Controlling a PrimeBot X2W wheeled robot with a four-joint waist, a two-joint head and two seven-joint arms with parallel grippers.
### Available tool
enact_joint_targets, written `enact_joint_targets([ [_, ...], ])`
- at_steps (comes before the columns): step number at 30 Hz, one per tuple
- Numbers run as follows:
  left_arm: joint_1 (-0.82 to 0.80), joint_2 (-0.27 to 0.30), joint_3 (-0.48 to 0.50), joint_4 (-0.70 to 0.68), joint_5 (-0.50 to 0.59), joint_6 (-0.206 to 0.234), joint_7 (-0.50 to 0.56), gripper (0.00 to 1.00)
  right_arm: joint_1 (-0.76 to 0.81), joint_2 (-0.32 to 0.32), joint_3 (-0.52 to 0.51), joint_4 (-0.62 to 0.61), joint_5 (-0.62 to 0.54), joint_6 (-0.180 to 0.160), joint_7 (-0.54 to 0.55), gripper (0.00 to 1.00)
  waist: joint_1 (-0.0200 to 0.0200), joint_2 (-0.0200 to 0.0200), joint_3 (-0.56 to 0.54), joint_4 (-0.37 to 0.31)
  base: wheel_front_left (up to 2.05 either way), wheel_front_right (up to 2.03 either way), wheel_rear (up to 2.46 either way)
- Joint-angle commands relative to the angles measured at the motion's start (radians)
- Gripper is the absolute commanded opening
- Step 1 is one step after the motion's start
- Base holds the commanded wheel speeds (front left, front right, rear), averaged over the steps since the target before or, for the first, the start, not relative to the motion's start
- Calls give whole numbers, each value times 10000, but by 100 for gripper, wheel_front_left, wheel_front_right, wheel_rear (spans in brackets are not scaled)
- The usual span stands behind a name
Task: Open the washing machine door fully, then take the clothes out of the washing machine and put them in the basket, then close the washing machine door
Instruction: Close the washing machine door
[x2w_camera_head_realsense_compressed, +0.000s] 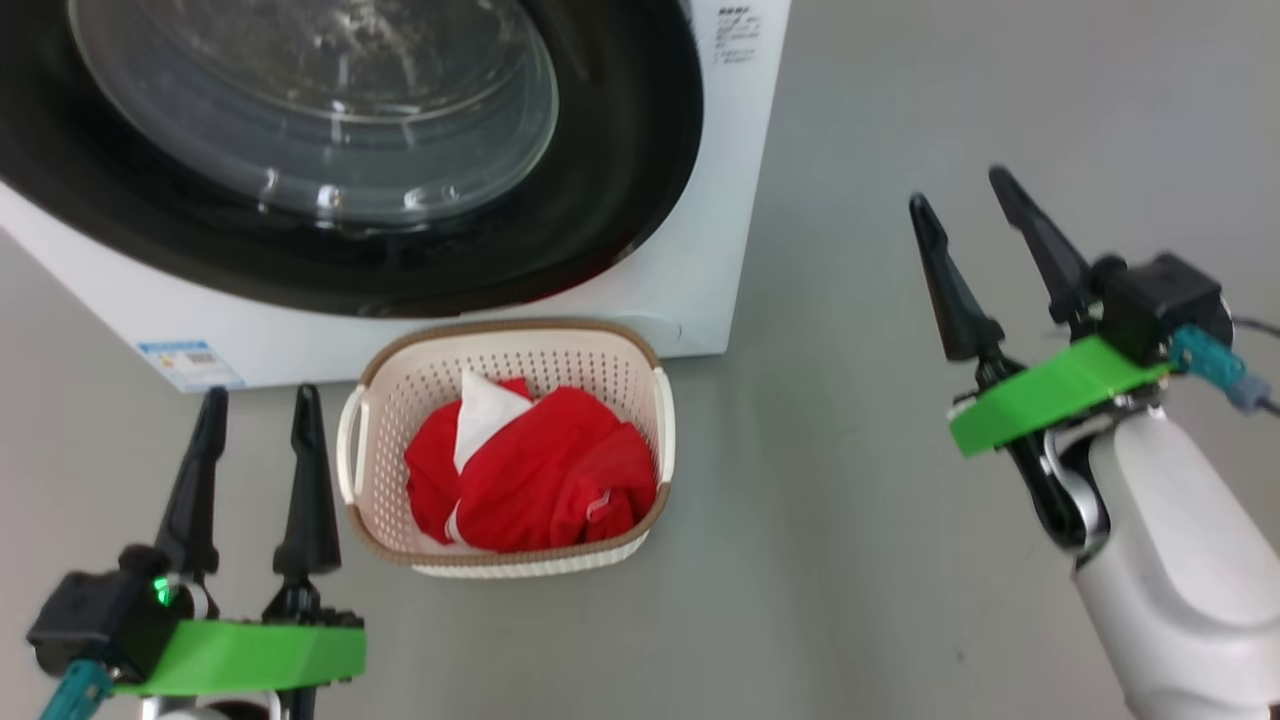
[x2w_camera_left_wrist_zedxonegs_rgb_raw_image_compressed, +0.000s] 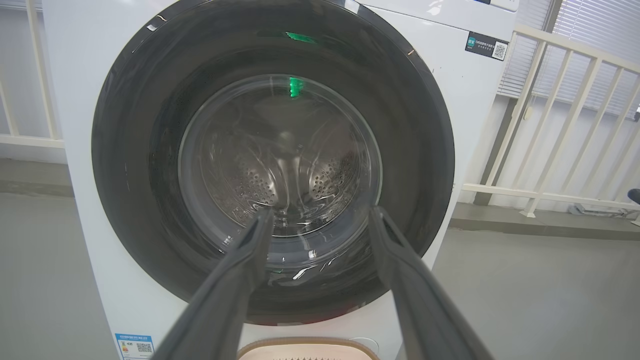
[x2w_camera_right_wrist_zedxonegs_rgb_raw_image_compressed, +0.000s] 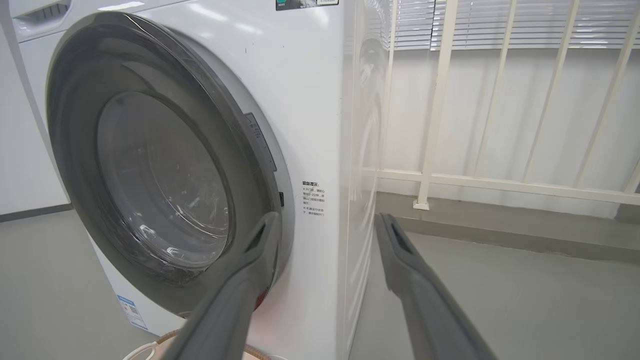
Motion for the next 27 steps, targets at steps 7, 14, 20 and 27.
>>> enact_joint_targets([
  [7,617,155,494,-23,49,18,-90,100,1609,306,-749,-1120,-366,-36,-63,100,0,0,-996,-565,0,0,0],
  [14,1002,221,674,77,45,-26,-90,100,2423,401,-1202,-1613,-492,-36,-63,100,0,0,-1255,-805,0,0,0],
  [20,1511,298,850,241,197,-31,-90,100,3323,392,-1378,-2196,-545,-36,-63,100,0,0,-1616,-936,0,0,0],
  [27,1999,340,995,406,261,-73,-90,100,4269,341,-1480,-2843,-412,-36,-63,100,0,0,-1939,-995,0,0,0],
])
